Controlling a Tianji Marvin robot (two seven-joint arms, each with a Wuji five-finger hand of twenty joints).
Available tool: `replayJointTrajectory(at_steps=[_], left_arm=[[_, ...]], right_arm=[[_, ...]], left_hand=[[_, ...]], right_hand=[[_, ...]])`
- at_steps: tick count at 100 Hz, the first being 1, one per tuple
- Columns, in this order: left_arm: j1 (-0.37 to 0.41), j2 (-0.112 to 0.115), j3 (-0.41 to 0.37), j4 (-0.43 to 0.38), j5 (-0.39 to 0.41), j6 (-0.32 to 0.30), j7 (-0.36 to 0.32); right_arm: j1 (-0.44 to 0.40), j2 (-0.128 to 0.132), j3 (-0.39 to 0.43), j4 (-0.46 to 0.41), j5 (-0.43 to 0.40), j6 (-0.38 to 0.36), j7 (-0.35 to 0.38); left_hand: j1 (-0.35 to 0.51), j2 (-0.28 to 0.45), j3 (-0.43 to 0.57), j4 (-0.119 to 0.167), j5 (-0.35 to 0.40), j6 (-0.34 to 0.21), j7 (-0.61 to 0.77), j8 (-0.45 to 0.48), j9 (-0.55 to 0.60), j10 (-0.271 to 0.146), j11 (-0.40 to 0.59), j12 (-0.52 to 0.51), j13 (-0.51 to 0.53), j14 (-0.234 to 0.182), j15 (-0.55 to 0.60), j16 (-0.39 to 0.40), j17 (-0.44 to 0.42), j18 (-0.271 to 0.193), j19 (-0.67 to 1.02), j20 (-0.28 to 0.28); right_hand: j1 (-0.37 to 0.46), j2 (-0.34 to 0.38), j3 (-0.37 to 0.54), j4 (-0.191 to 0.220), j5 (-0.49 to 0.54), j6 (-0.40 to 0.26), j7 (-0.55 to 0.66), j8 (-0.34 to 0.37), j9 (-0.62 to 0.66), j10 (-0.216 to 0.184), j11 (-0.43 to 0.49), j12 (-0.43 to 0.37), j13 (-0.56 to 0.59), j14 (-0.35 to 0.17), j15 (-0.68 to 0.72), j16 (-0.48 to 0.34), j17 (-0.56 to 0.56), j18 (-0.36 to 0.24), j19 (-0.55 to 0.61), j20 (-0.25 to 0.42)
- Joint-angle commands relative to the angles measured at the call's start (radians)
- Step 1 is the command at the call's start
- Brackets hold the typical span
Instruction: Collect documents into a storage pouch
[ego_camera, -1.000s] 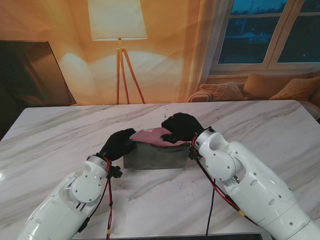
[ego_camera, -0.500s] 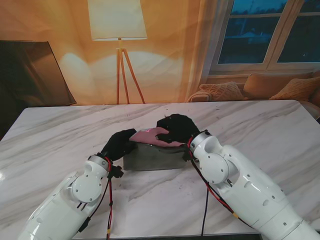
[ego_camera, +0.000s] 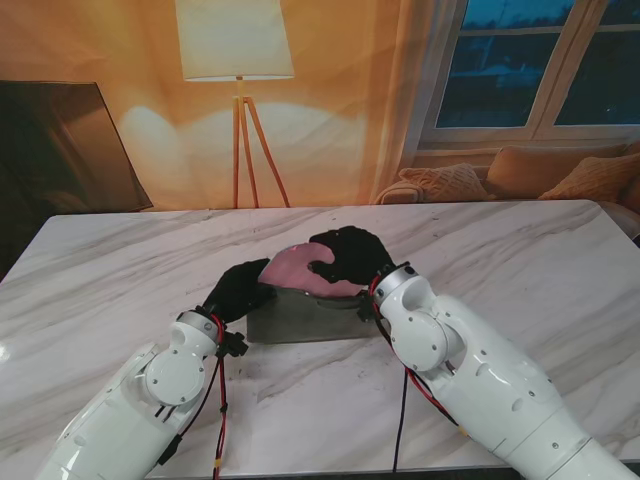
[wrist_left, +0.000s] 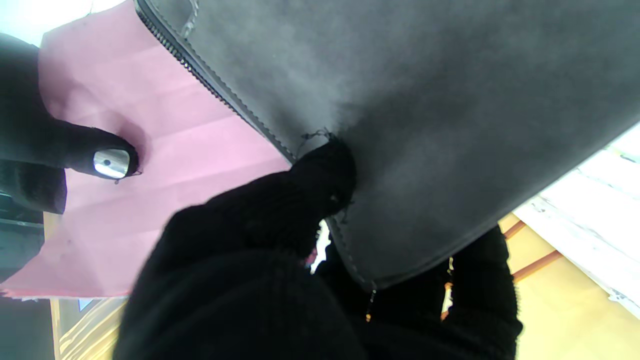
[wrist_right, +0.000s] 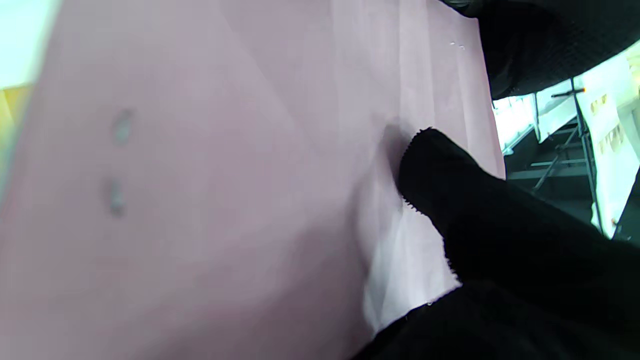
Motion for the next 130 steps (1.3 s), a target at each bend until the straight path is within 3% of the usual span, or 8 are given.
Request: replayJointTrajectory(at_steps=[1, 13, 32, 60, 82, 102, 109, 130], left_arm=[[0.004, -0.004, -0.003, -0.007, 0.003, 0.000, -0.014], [0.009, -0.003, -0.009, -0.010, 0.005, -0.001, -0.017], [0.016, -0.003, -0.016, -0.014, -0.003, 0.005, -0.019], [0.034, 0.000, -0.034, -0.038, -0.009, -0.005, -0.026], [0.042, -0.001, -0.044, -0.046, -0.021, -0.005, -0.023], [0.045, -0.002, -0.050, -0.050, -0.040, 0.007, -0.030], [0.047, -0.004, -0.051, -0.051, -0.046, 0.014, -0.028], [0.044, -0.007, -0.047, -0.053, -0.051, 0.030, -0.023]], right_arm=[[0.014, 0.001, -0.003, 0.013, -0.038, -0.023, -0.006], [0.028, 0.005, -0.008, 0.028, -0.093, -0.048, -0.033], [0.037, 0.009, -0.008, 0.039, -0.127, -0.055, -0.045], [0.029, 0.012, 0.000, 0.036, -0.099, -0.046, -0.012], [-0.002, 0.008, 0.023, 0.010, -0.045, -0.015, 0.009], [-0.022, 0.007, 0.033, -0.003, -0.051, -0.018, -0.008], [-0.022, 0.006, 0.031, 0.000, -0.060, -0.022, -0.022], [-0.016, 0.009, 0.027, 0.003, -0.098, -0.041, -0.045]], left_hand=[[0.039, 0.000, -0.019, -0.018, 0.017, -0.020, -0.015, -0.022, 0.026, -0.013, -0.001, 0.018, 0.022, 0.041, 0.015, 0.008, -0.005, -0.066, 0.037, 0.021], [0.006, -0.013, -0.010, -0.017, -0.001, -0.018, -0.062, -0.047, 0.011, -0.015, -0.011, 0.019, 0.004, 0.033, 0.013, 0.004, -0.014, -0.070, 0.032, 0.021], [-0.040, -0.020, 0.011, -0.018, -0.029, -0.012, -0.156, -0.071, -0.017, -0.011, -0.018, 0.019, -0.024, 0.028, 0.018, -0.006, -0.033, -0.073, 0.025, 0.021], [-0.110, 0.000, 0.085, -0.004, -0.068, -0.018, -0.291, -0.054, -0.135, -0.013, 0.040, -0.095, -0.085, 0.014, -0.060, -0.064, -0.071, -0.074, -0.004, -0.002], [-0.146, 0.031, 0.119, 0.028, -0.096, -0.029, -0.370, -0.067, -0.209, -0.018, 0.063, -0.167, -0.120, 0.007, -0.116, -0.093, -0.089, -0.073, -0.030, -0.019], [-0.184, 0.073, 0.139, 0.099, -0.112, -0.035, -0.393, -0.066, -0.276, -0.022, 0.095, -0.312, -0.153, 0.002, -0.160, -0.111, -0.103, -0.073, -0.054, -0.025], [-0.177, 0.071, 0.136, 0.095, -0.102, -0.029, -0.359, -0.047, -0.272, -0.020, 0.101, -0.314, -0.150, 0.007, -0.159, -0.110, -0.105, -0.072, -0.056, -0.025], [-0.128, 0.038, 0.107, 0.032, -0.085, -0.011, -0.313, -0.027, -0.224, -0.012, 0.095, -0.206, -0.109, 0.010, -0.085, -0.070, -0.080, -0.075, -0.015, 0.001]], right_hand=[[0.067, 0.034, 0.003, 0.043, 0.050, -0.081, 0.050, 0.009, 0.009, 0.045, 0.045, 0.038, 0.086, -0.123, 0.097, 0.019, 0.063, -0.061, 0.140, -0.021], [0.069, 0.031, 0.010, 0.044, 0.069, -0.095, 0.055, 0.018, 0.009, 0.046, 0.056, 0.071, 0.119, -0.193, 0.186, 0.037, 0.141, -0.086, 0.192, -0.050], [0.072, 0.026, 0.018, 0.047, 0.088, -0.102, 0.055, 0.028, 0.006, 0.047, 0.058, 0.088, 0.119, -0.240, 0.240, 0.069, 0.195, -0.101, 0.217, -0.067], [0.079, 0.017, 0.032, 0.049, 0.113, -0.101, 0.055, 0.046, 0.007, 0.060, 0.067, 0.116, 0.120, -0.286, 0.286, 0.122, 0.267, -0.111, 0.241, -0.087], [0.089, 0.016, 0.031, 0.052, 0.122, -0.086, 0.055, 0.053, 0.003, 0.074, 0.076, 0.133, 0.120, -0.287, 0.300, 0.147, 0.306, -0.102, 0.251, -0.093], [0.086, 0.015, 0.028, 0.051, 0.116, -0.080, 0.052, 0.053, 0.002, 0.074, 0.075, 0.136, 0.120, -0.285, 0.302, 0.156, 0.314, -0.100, 0.255, -0.094], [0.083, 0.018, 0.025, 0.048, 0.107, -0.071, 0.050, 0.050, 0.000, 0.068, 0.070, 0.132, 0.119, -0.284, 0.295, 0.157, 0.301, -0.104, 0.248, -0.096], [0.061, 0.015, 0.030, 0.040, 0.073, -0.055, 0.057, 0.015, -0.020, 0.045, 0.032, 0.090, 0.120, -0.233, 0.239, 0.119, 0.229, -0.097, 0.228, -0.090]])
